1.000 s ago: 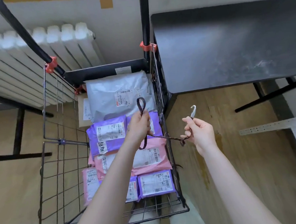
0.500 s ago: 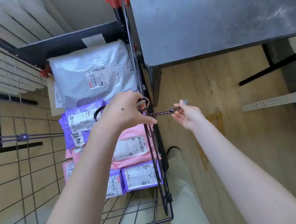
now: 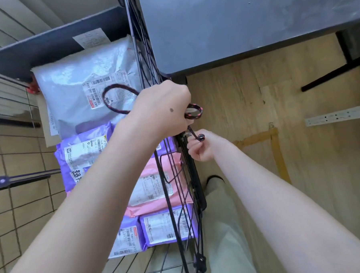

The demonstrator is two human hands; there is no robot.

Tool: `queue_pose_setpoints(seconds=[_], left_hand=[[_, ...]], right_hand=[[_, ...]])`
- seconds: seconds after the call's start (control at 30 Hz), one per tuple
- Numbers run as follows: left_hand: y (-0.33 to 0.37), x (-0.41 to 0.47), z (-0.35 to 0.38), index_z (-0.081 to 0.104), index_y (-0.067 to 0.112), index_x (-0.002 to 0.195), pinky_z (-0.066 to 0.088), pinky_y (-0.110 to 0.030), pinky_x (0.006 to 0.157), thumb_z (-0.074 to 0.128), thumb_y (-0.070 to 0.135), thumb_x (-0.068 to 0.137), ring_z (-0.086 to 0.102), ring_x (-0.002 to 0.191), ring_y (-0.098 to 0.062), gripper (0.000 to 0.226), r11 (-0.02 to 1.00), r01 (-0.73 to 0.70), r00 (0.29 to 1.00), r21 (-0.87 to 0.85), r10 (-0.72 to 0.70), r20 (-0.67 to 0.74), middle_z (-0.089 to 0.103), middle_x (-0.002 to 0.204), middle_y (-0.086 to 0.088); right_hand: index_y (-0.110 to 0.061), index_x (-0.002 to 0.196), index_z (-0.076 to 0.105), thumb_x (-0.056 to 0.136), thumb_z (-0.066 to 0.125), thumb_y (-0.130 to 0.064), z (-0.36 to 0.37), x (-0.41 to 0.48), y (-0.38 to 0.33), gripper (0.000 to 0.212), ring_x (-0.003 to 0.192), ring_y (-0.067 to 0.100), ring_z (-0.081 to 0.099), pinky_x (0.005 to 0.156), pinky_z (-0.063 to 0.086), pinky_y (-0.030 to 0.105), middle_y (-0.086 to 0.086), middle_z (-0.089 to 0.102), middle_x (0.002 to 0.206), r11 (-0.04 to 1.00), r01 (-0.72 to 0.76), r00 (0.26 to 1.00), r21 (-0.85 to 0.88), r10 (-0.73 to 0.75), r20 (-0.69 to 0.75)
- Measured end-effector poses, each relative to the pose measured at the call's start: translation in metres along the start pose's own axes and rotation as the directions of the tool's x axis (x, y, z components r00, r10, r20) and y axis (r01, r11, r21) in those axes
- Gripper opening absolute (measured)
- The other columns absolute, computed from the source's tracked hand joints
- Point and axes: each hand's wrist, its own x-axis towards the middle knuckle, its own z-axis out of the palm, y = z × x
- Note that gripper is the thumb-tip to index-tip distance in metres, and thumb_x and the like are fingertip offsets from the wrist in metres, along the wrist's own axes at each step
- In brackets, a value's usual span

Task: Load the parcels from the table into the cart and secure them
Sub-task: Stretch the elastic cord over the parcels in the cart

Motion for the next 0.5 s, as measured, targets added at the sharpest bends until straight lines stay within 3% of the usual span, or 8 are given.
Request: queue_pose_setpoints(seconds=[0.1,0.2,0.27,0.5], left_hand=[[0.004,0.012,0.004,0.026,0.018,0.059,0.037,-0.035,0.06,0.064,0.031,0.087,0.044,0.07,-0.033,0.049,0.995,-0.053,0.993,0.086,0.043,0.109,0.031,0.062,-0.002],[0.004,0.018,0.008,0.028,0.015,0.059,0.037,-0.033,0.053,0.063,0.021,0.087,0.046,0.064,-0.034,0.045,0.99,-0.078,0.979,0.119,0.053,0.198,0.033,0.061,-0.004],[0.001,0.02,0.008,0.03,0.012,0.058,0.033,-0.03,0.049,0.058,0.015,0.086,0.051,0.065,-0.037,0.039,0.989,-0.062,0.978,0.137,0.033,0.205,0.035,0.06,-0.005],[-0.003,0.018,0.008,0.028,0.015,0.058,0.032,-0.032,0.05,0.056,0.014,0.086,0.042,0.058,-0.03,0.039,0.998,-0.02,0.987,0.056,0.011,0.161,0.034,0.06,-0.005]], right_hand=[[-0.015,0.045,0.035,0.098,0.032,-0.021,-0.015,0.014,0.001,0.054,0.024,0.005,0.027,0.028,0.023,0.011,-0.005,0.029,0.035,0.995,-0.099,0.994,-0.007,0.099,0.041],[-0.016,0.044,0.035,0.102,0.031,-0.029,-0.025,0.031,0.008,0.06,0.024,0.006,0.027,0.029,0.022,0.011,-0.005,0.029,0.035,0.985,-0.169,0.982,-0.036,0.171,0.078],[-0.017,0.044,0.034,0.104,0.029,-0.035,-0.025,0.041,0.012,0.062,0.025,0.006,0.027,0.029,0.023,0.011,-0.006,0.029,0.036,0.982,-0.183,0.979,-0.053,0.188,0.085],[-0.018,0.045,0.035,0.103,0.026,-0.041,-0.016,0.039,0.008,0.063,0.027,0.006,0.027,0.035,0.022,0.011,-0.007,0.029,0.037,0.96,-0.224,0.969,-0.17,0.238,0.072]])
